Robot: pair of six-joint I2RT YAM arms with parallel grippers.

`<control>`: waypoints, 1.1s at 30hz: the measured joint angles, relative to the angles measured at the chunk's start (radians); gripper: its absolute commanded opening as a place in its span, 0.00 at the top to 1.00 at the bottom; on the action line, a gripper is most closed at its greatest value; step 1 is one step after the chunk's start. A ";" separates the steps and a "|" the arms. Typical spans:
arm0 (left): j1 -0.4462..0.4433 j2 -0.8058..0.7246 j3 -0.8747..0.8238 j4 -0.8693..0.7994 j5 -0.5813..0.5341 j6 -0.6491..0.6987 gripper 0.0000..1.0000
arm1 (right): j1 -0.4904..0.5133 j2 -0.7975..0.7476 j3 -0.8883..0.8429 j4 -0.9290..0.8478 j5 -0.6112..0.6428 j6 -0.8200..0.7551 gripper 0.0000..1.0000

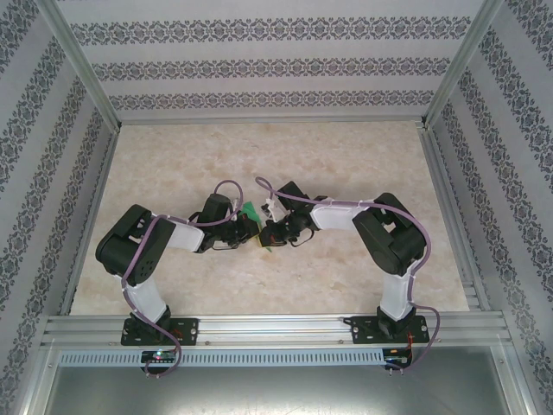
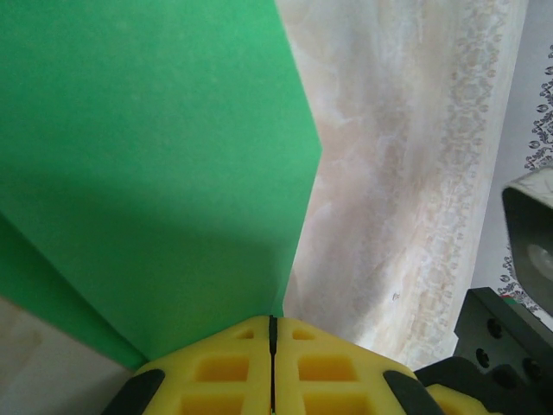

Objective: Fold a paper plane with a square sheet of paper (pick it up from the middle)
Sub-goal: Fold the wing for the fifth time at the center of the table.

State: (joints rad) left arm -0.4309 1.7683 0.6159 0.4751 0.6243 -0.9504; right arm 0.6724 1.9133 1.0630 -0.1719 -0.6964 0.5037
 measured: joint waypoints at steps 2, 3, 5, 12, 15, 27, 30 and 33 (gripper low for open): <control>0.000 0.000 0.001 -0.001 0.000 0.000 0.91 | 0.000 0.006 0.006 0.000 0.002 0.000 0.99; 0.000 0.000 0.003 -0.006 0.000 0.000 0.91 | -0.001 0.008 0.007 0.000 0.006 -0.001 0.99; 0.000 0.000 0.008 -0.014 0.000 0.000 0.91 | -0.001 0.010 0.007 -0.004 0.011 -0.001 0.99; 0.000 0.000 0.011 -0.023 -0.001 0.000 0.91 | -0.001 0.021 0.007 -0.008 0.019 -0.002 0.99; 0.000 0.001 0.011 -0.023 0.000 0.000 0.92 | -0.003 0.028 0.007 -0.008 0.019 -0.004 0.99; 0.001 0.005 0.037 -0.078 -0.001 0.000 0.96 | -0.004 0.034 -0.001 0.000 0.019 -0.010 0.99; 0.001 0.010 0.050 -0.098 0.000 0.000 1.00 | -0.010 0.030 -0.023 0.027 0.011 -0.013 0.99; 0.001 0.016 0.058 -0.105 0.004 0.000 1.00 | -0.016 0.011 -0.061 0.063 0.004 -0.013 1.00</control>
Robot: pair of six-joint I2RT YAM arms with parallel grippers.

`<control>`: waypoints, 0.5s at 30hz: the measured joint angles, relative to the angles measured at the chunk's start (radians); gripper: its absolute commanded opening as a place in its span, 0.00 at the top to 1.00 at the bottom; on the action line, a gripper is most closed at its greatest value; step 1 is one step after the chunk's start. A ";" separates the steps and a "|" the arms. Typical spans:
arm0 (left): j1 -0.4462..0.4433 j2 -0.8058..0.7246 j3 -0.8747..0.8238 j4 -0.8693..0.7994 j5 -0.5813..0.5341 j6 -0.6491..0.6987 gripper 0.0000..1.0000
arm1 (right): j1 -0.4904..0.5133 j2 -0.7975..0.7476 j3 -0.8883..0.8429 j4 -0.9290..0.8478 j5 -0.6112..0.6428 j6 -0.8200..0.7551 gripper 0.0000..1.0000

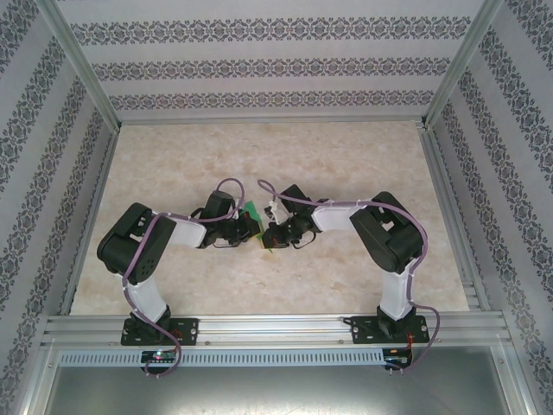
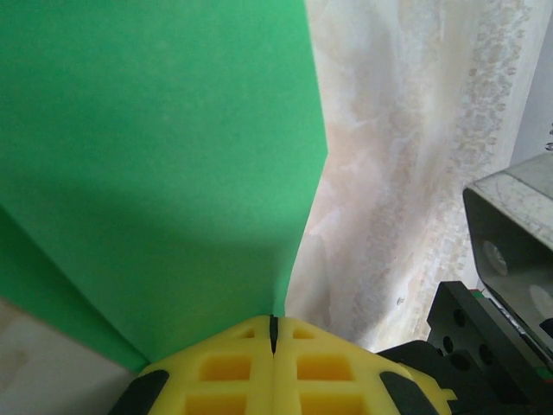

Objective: Fold a paper plane with a square sheet of paper (pick it up from the middle)
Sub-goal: Fold the wing for the fifth time at the center of the table.

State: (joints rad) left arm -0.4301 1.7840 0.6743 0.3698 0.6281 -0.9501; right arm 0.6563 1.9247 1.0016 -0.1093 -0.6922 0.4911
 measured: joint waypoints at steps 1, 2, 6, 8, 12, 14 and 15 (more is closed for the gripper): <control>0.000 0.002 0.002 -0.001 0.001 0.000 1.00 | 0.000 -0.007 -0.016 0.015 -0.005 0.000 0.99; 0.000 0.003 0.003 -0.001 0.003 0.000 1.00 | -0.005 -0.014 -0.033 0.031 -0.007 0.000 1.00; 0.000 0.007 0.006 -0.001 0.011 0.000 1.00 | -0.016 -0.050 -0.104 0.088 -0.020 0.002 1.00; 0.000 0.008 0.007 -0.001 0.012 0.000 1.00 | -0.023 -0.076 -0.140 0.098 -0.024 0.002 0.99; 0.000 0.008 0.007 -0.001 0.015 0.000 1.00 | -0.033 -0.123 -0.180 0.056 -0.026 0.005 1.00; 0.000 0.008 0.007 -0.001 0.015 0.001 1.00 | -0.033 -0.145 -0.182 0.011 -0.019 0.006 0.99; 0.000 0.008 0.007 -0.001 0.016 0.000 1.00 | -0.032 -0.153 -0.181 0.003 -0.015 0.008 1.00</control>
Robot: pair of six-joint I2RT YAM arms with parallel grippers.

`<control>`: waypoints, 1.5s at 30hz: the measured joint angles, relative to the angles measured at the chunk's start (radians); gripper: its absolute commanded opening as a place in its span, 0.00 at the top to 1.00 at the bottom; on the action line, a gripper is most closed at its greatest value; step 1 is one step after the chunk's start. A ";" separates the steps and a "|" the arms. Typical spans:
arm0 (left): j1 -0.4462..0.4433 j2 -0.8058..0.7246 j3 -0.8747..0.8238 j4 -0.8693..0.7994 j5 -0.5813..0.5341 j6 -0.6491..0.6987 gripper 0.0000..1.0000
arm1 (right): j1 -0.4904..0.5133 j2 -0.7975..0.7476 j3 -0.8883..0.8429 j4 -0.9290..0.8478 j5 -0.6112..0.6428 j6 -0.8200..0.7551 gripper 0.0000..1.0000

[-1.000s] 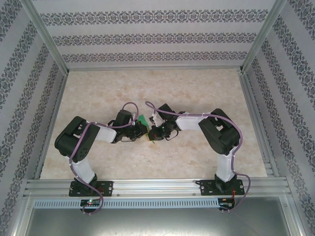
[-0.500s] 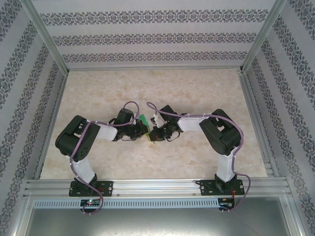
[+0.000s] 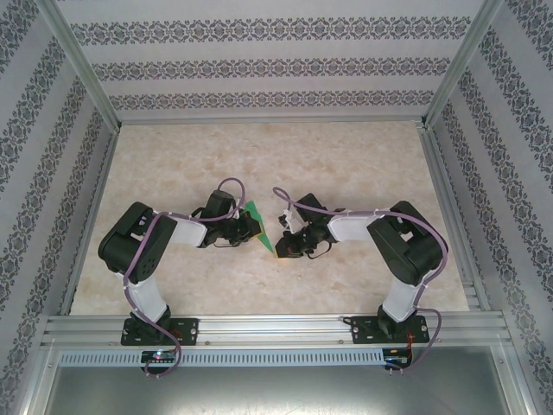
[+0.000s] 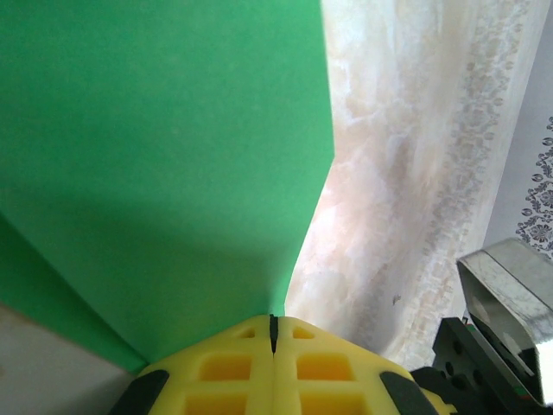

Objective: Fold a paper plane with a square sheet of paper (pick it up from the middle)
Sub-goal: Fold the wing for the fifth time at the center of the table.

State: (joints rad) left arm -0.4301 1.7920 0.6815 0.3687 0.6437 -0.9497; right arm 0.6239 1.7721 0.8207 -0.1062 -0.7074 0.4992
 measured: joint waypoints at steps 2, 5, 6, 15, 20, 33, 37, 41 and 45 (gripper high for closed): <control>0.000 0.000 0.000 0.000 0.000 0.000 1.00 | 0.000 -0.010 0.015 -0.012 0.005 0.004 0.99; 0.000 0.000 0.000 0.000 0.000 0.000 1.00 | 0.001 -0.009 0.055 -0.006 0.012 0.020 1.00; 0.000 0.000 0.000 0.000 0.001 0.000 1.00 | 0.003 -0.007 0.070 0.001 0.013 0.026 1.00; 0.000 0.000 0.004 -0.005 0.003 0.000 1.00 | 0.027 0.100 0.152 0.039 0.038 0.042 1.00; 0.000 -0.008 0.013 -0.027 0.010 0.032 0.99 | 0.029 0.122 0.156 0.014 0.057 0.036 1.00; 0.020 -0.168 0.045 -0.221 -0.068 0.237 0.81 | 0.029 0.122 0.162 -0.002 0.072 0.018 1.00; 0.032 -0.141 0.079 -0.251 -0.073 0.274 0.81 | 0.029 0.123 0.165 -0.006 0.072 0.018 1.00; 0.052 -0.090 0.113 -0.250 -0.077 0.295 0.82 | 0.029 0.125 0.168 -0.011 0.072 0.018 1.00; 0.073 -0.058 0.114 -0.251 -0.080 0.297 0.82 | 0.029 0.130 0.176 -0.023 0.071 0.018 1.00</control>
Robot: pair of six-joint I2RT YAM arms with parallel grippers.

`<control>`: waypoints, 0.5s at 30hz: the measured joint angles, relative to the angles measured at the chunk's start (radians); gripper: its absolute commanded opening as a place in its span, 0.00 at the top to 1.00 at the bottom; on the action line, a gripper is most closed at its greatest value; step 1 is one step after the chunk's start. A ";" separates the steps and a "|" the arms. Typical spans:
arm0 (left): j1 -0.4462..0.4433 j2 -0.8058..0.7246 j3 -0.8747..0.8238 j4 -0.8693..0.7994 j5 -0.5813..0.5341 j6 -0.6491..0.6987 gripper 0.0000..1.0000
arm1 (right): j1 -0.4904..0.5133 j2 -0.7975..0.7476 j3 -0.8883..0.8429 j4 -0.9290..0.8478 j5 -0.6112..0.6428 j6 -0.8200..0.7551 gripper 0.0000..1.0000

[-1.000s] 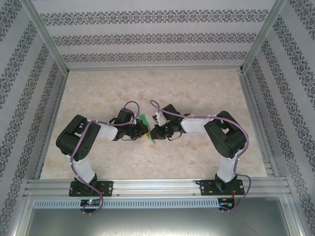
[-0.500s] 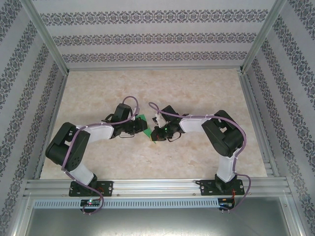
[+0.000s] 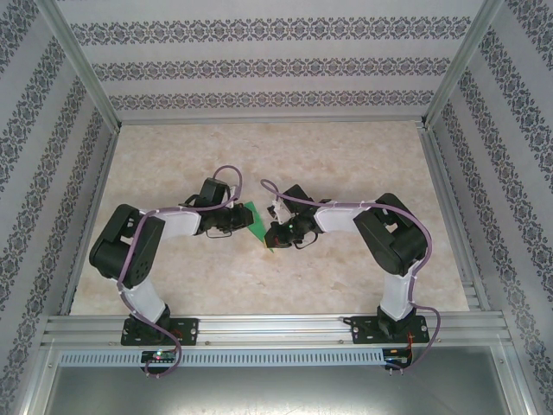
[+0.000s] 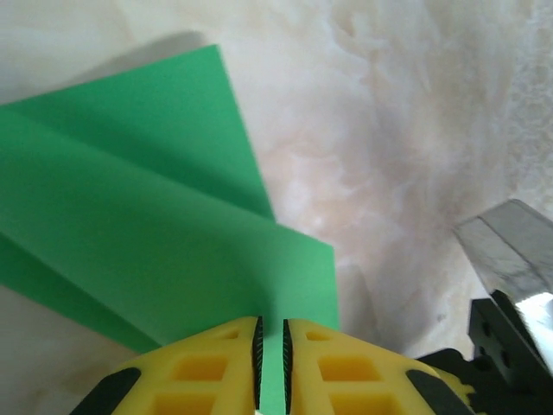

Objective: Fold a paper plane with a square sheet of paper (pick it up from the middle)
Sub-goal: Fold the wing for the fifth time at the center of the table.

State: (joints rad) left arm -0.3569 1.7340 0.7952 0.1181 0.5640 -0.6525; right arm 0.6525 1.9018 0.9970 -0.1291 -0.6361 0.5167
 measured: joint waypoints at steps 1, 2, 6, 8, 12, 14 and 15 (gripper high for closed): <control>0.005 0.006 0.000 0.000 0.000 0.002 0.82 | 0.000 0.000 0.001 -0.002 0.000 0.000 1.00; 0.011 0.013 0.000 0.000 0.000 0.003 0.83 | 0.000 0.001 0.002 -0.002 0.000 0.000 1.00; 0.026 0.039 0.003 0.002 0.004 0.016 0.84 | 0.000 0.003 0.003 -0.003 -0.003 -0.003 1.00; 0.031 0.046 0.008 0.002 0.010 0.019 0.85 | 0.000 0.004 0.003 -0.001 -0.004 -0.006 1.00; 0.038 0.053 0.011 0.002 0.021 0.021 0.87 | 0.000 0.005 0.003 -0.001 -0.004 -0.008 1.00; 0.040 0.054 0.011 0.001 0.022 0.022 0.89 | 0.000 0.005 0.003 -0.001 -0.004 -0.008 1.00; 0.043 0.055 0.010 0.001 0.023 0.022 0.89 | 0.000 0.005 0.002 0.000 -0.004 -0.010 1.00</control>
State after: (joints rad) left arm -0.3138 1.7885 0.8055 0.1188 0.5869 -0.6308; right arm 0.6525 1.9064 0.9993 -0.1295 -0.6403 0.5064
